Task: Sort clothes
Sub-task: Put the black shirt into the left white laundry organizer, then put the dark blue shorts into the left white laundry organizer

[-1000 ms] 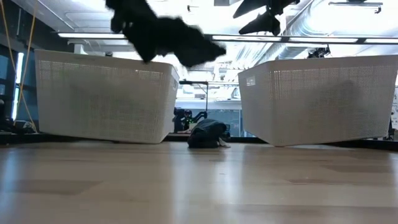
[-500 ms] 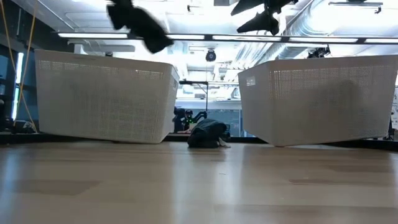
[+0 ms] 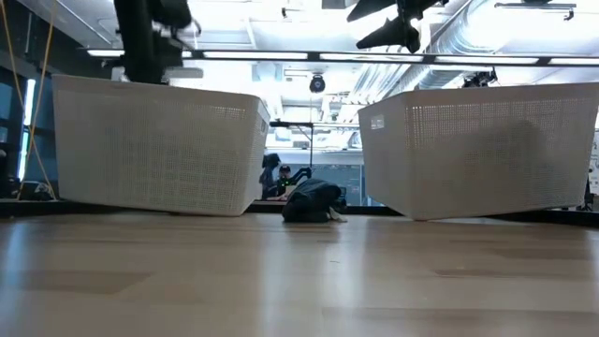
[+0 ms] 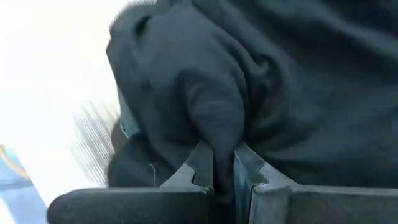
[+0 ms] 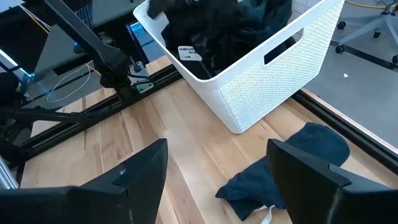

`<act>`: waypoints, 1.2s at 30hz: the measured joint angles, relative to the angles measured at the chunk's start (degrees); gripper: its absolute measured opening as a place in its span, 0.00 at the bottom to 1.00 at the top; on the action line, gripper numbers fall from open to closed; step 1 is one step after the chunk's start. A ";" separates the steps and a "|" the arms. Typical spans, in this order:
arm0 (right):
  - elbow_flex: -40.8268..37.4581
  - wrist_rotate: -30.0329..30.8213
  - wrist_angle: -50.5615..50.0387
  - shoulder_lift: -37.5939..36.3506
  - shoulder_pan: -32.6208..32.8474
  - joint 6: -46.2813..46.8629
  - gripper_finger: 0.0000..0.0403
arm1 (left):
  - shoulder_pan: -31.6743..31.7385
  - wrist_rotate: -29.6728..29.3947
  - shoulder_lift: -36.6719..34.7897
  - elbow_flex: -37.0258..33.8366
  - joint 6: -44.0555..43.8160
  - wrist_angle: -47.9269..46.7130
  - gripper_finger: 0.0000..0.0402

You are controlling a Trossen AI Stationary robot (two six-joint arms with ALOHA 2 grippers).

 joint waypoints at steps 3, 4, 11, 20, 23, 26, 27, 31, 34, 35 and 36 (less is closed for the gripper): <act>0.00 0.02 -0.01 0.01 0.13 0.16 0.65 | 3.39 0.34 1.28 -3.92 0.00 0.42 0.01; 0.00 0.02 -0.02 0.00 0.13 0.26 0.65 | 4.32 0.23 1.59 -4.92 0.47 0.78 0.01; 0.00 0.00 0.01 0.00 0.15 2.25 0.65 | 4.89 -0.88 2.44 -5.37 -1.01 3.38 0.10; 0.00 0.00 0.07 0.00 0.15 2.14 0.65 | 5.47 1.65 2.46 -0.46 -3.68 0.41 0.43; 0.00 0.02 0.07 0.00 0.15 2.05 0.65 | 5.72 3.31 2.46 3.16 -3.99 -0.96 0.51; 0.00 0.02 0.07 0.00 0.15 1.93 0.65 | 5.72 3.82 2.46 7.47 -4.66 -3.13 0.54; 0.01 0.02 0.09 0.00 0.15 1.92 0.65 | 5.72 3.95 2.46 9.04 -5.10 -3.90 0.54; 0.02 0.02 0.09 0.18 0.15 2.12 0.65 | 5.68 5.29 2.37 14.93 -4.39 -5.65 0.54; 0.02 0.01 0.17 0.72 0.15 2.14 0.65 | 4.81 7.58 1.45 17.36 0.05 -4.42 0.53; 0.02 0.02 0.12 0.91 0.15 2.41 0.65 | 4.05 8.69 0.94 17.57 1.44 -3.32 0.53; 0.02 0.02 0.11 1.24 0.15 2.55 0.65 | 3.11 10.16 0.24 17.53 2.86 -2.12 0.52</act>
